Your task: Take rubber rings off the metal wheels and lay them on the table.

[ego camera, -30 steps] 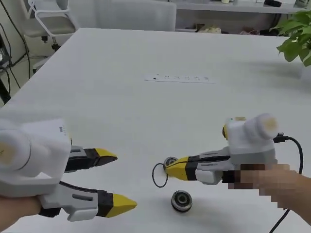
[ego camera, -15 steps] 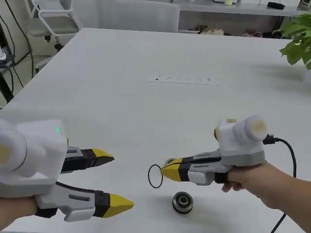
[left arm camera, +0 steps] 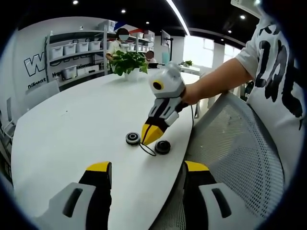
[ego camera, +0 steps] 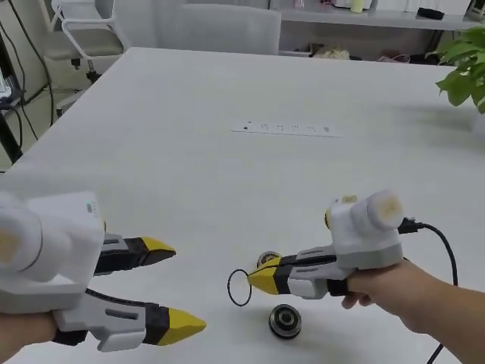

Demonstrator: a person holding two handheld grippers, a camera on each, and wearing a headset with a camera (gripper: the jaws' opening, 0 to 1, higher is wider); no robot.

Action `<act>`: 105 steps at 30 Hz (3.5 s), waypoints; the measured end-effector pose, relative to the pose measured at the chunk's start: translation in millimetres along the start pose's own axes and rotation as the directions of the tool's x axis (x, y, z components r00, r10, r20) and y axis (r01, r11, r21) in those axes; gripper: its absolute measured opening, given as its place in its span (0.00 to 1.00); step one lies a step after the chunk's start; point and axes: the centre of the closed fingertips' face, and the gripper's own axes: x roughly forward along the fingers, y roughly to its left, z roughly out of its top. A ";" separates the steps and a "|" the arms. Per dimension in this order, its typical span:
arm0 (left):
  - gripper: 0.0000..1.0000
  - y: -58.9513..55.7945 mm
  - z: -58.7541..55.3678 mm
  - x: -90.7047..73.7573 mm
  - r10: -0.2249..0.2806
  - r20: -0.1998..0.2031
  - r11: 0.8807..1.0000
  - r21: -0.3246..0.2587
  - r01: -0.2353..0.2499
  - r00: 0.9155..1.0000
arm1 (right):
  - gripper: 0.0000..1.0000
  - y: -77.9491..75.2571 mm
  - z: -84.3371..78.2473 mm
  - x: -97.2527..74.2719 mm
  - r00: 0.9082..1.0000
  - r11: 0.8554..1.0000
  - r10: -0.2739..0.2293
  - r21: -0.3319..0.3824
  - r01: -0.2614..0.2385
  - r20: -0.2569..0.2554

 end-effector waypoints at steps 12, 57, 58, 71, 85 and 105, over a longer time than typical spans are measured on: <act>0.57 -2.0 -4.2 -1.1 -0.001 -0.008 1.000 -0.007 0.001 1.000 | 0.00 -5.7 -16.6 10.4 0.998 1.000 -0.018 -0.006 0.018 -0.064; 0.57 1.1 -5.3 -3.2 0.010 -0.025 1.000 -0.010 -0.010 1.000 | 0.04 -8.0 -17.3 6.5 0.997 0.999 -0.034 -0.045 0.031 -0.062; 0.57 1.2 -5.1 -3.0 0.009 -0.026 1.000 -0.009 -0.009 1.000 | 0.04 -8.4 -16.1 5.2 0.998 0.999 -0.036 -0.041 0.034 -0.057; 0.57 1.7 -2.8 -0.3 0.003 -0.034 1.000 -0.002 -0.003 0.999 | 0.07 -8.6 -1.9 -4.8 0.999 0.999 -0.039 -0.029 0.039 0.003; 0.57 3.3 -1.2 3.1 0.000 -0.043 1.000 0.008 0.000 0.999 | 0.09 -6.9 14.3 -19.3 0.996 0.999 -0.039 -0.018 0.041 0.081; 0.56 7.1 3.1 17.1 -0.021 -0.073 0.999 0.044 0.025 0.997 | 0.10 -22.4 11.5 -56.4 0.981 0.994 -0.104 0.040 0.099 0.161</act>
